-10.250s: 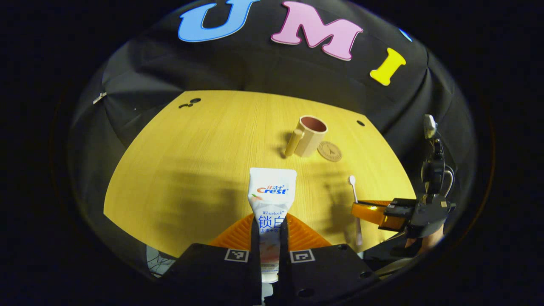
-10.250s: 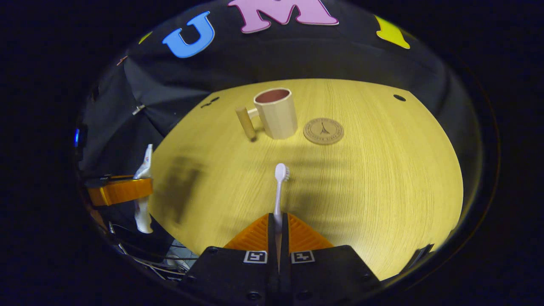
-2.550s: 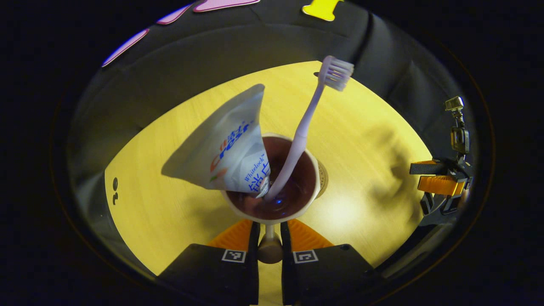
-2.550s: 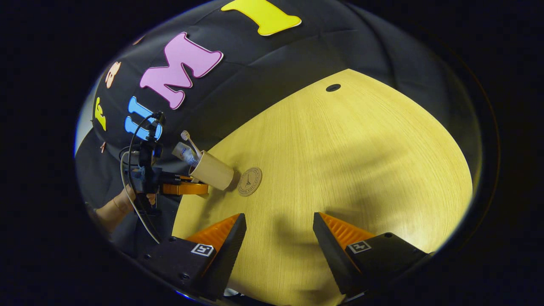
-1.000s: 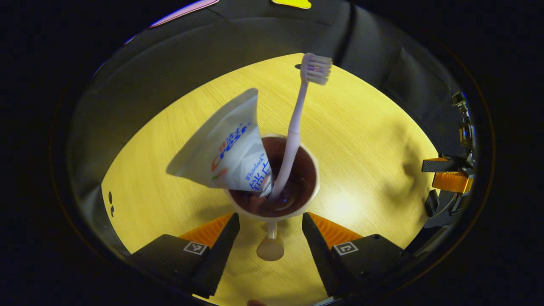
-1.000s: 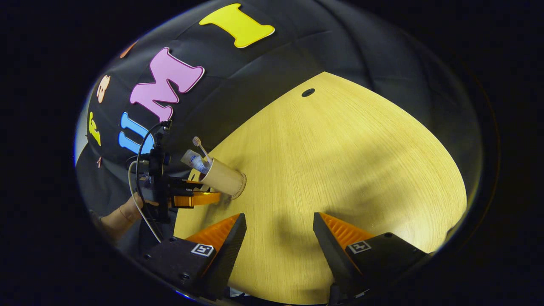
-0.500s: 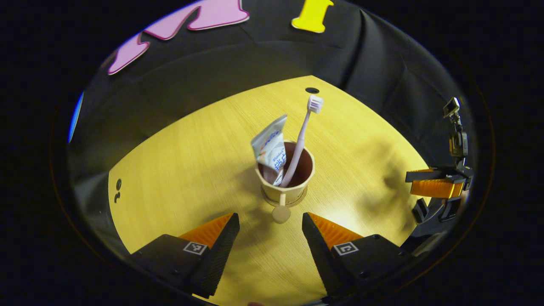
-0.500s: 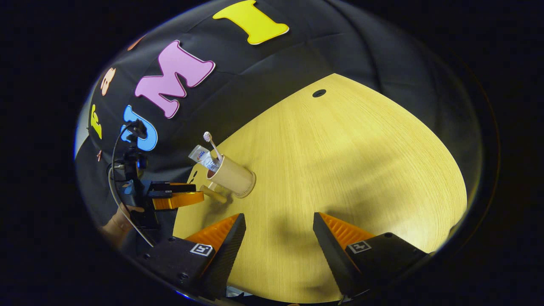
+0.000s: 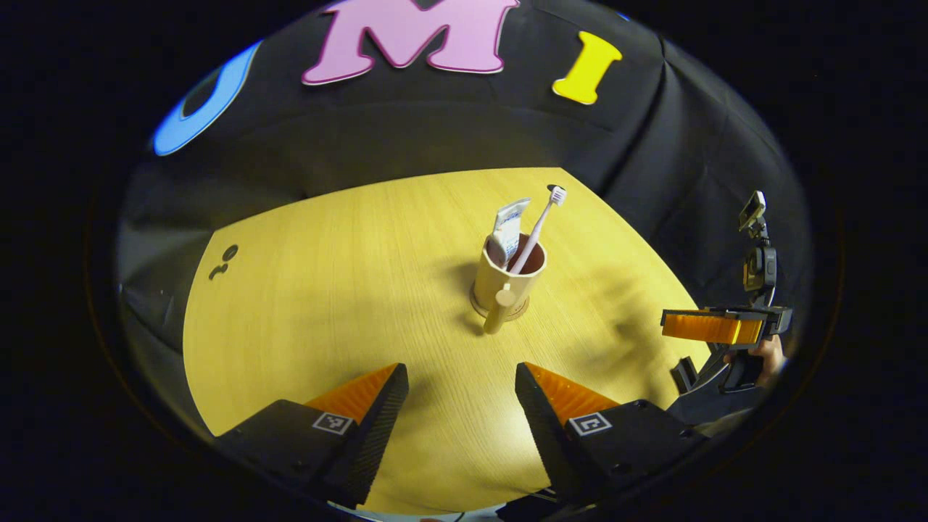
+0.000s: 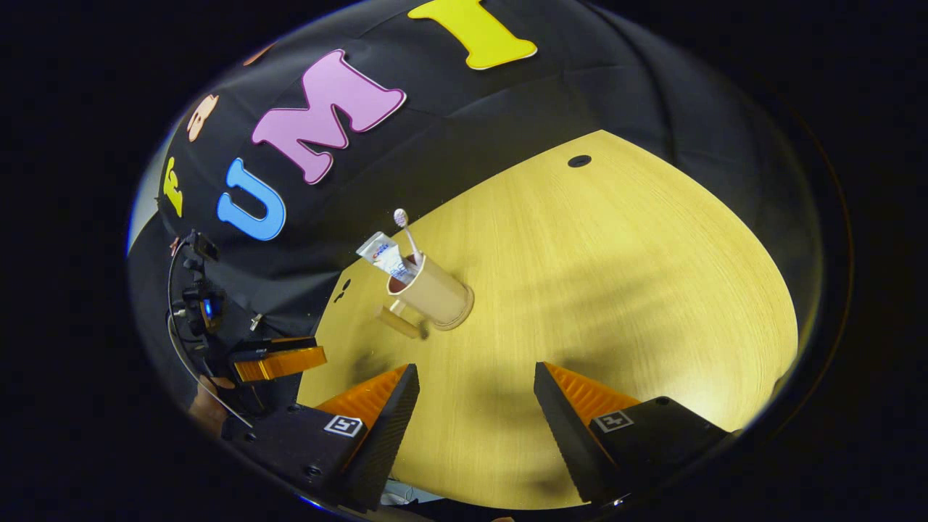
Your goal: Put the toothbrush and toothpaste on the desktop into the cup, then pick up the cup and place it on the coaster on the desktop.
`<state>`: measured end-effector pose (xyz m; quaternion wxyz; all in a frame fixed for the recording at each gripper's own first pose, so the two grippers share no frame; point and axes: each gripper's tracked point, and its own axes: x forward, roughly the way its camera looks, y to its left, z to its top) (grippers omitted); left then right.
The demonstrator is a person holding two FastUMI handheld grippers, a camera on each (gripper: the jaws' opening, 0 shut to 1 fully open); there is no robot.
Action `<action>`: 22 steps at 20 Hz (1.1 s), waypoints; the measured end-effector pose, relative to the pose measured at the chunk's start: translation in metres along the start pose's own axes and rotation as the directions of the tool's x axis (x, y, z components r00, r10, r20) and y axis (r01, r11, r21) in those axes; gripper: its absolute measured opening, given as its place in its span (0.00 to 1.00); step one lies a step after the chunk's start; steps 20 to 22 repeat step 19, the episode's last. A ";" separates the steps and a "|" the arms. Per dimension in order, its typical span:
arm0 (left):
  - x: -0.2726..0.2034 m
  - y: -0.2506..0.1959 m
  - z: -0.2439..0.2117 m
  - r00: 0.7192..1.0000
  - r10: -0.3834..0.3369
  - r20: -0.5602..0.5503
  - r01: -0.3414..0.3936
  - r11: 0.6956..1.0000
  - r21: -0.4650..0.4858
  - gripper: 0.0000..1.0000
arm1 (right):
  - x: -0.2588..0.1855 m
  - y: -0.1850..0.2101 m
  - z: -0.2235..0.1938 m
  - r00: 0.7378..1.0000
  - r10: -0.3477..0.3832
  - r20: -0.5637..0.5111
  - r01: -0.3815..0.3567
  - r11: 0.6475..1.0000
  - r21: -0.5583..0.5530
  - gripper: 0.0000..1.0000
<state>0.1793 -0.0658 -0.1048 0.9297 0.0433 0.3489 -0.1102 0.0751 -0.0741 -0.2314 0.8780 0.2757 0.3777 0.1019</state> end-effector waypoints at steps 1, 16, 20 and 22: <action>-0.006 0.004 -0.006 1.000 0.006 0.008 -0.006 1.000 -0.014 0.92 | 0.000 0.007 -0.002 1.000 0.004 -0.002 -0.004 1.000 -0.006 0.98; -0.065 0.036 -0.092 0.998 0.054 0.039 -0.047 0.987 -0.154 0.95 | -0.004 0.068 -0.037 0.999 0.000 -0.053 -0.002 0.999 -0.048 0.98; -0.068 0.036 -0.097 0.998 0.043 0.039 -0.035 0.983 -0.179 0.95 | -0.005 0.074 -0.042 0.998 -0.004 -0.061 0.001 0.999 -0.051 0.98; -0.068 0.036 -0.097 0.998 0.043 0.039 -0.035 0.983 -0.179 0.95 | -0.005 0.074 -0.042 0.998 -0.004 -0.061 0.001 0.999 -0.051 0.98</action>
